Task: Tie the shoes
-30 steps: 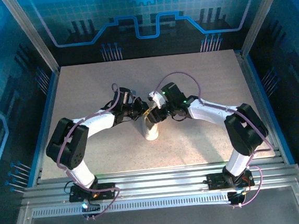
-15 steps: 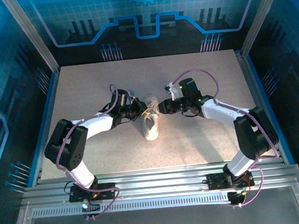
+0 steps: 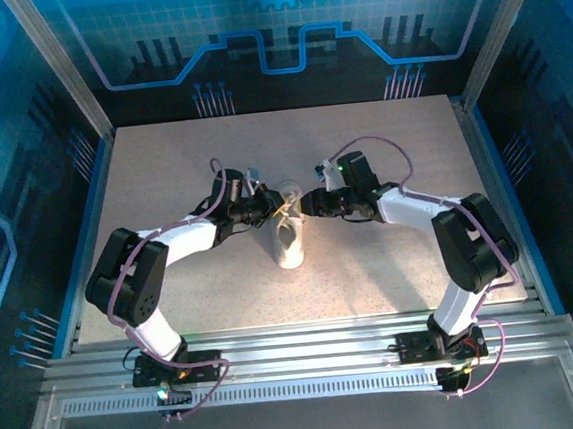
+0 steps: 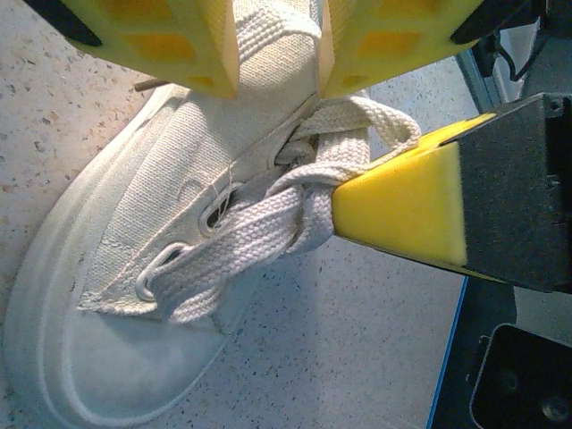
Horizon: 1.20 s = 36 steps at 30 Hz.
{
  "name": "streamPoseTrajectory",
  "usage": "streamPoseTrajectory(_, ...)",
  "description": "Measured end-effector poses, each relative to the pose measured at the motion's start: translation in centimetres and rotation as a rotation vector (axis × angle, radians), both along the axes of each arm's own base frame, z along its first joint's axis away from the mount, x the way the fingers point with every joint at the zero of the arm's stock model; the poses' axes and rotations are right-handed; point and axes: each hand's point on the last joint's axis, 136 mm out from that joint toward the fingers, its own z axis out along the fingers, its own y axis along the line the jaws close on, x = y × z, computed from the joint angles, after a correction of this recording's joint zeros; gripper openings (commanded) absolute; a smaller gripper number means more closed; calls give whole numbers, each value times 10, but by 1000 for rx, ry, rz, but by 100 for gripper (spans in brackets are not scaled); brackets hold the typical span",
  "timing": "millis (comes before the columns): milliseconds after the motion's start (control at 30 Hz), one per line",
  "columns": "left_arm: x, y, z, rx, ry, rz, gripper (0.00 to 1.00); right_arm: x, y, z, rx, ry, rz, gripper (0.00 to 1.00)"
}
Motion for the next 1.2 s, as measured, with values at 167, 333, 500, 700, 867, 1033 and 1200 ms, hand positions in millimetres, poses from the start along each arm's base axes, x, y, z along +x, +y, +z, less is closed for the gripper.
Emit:
streamPoseTrajectory(167, 0, -1, 0, -8, 2, -5, 0, 1, 9, 2, 8, -9, 18, 29)
streamPoseTrajectory(333, 1, -2, -3, -20, 18, 1, 0, -1, 18, 0, 6, -16, 45, 31)
streamPoseTrajectory(500, 1, -3, -4, -23, 18, -1, 0, -3, 25, -3, 0, -19, 68, 31)
streamPoseTrajectory(700, 3, -3, -3, -37, 23, 9, 0, -1, 28, -3, 2, -23, 75, 33)
streamPoseTrajectory(867, 4, -4, 0, -56, 21, 8, 0, 1, 30, -7, 1, -22, 76, 33)
streamPoseTrajectory(1033, 5, -5, -3, -70, 30, 13, 0, 3, 31, -10, 4, -22, 73, 33)
streamPoseTrajectory(1200, 7, -4, -3, -83, 33, 25, 0, 6, 33, -10, 17, -24, 66, 35)
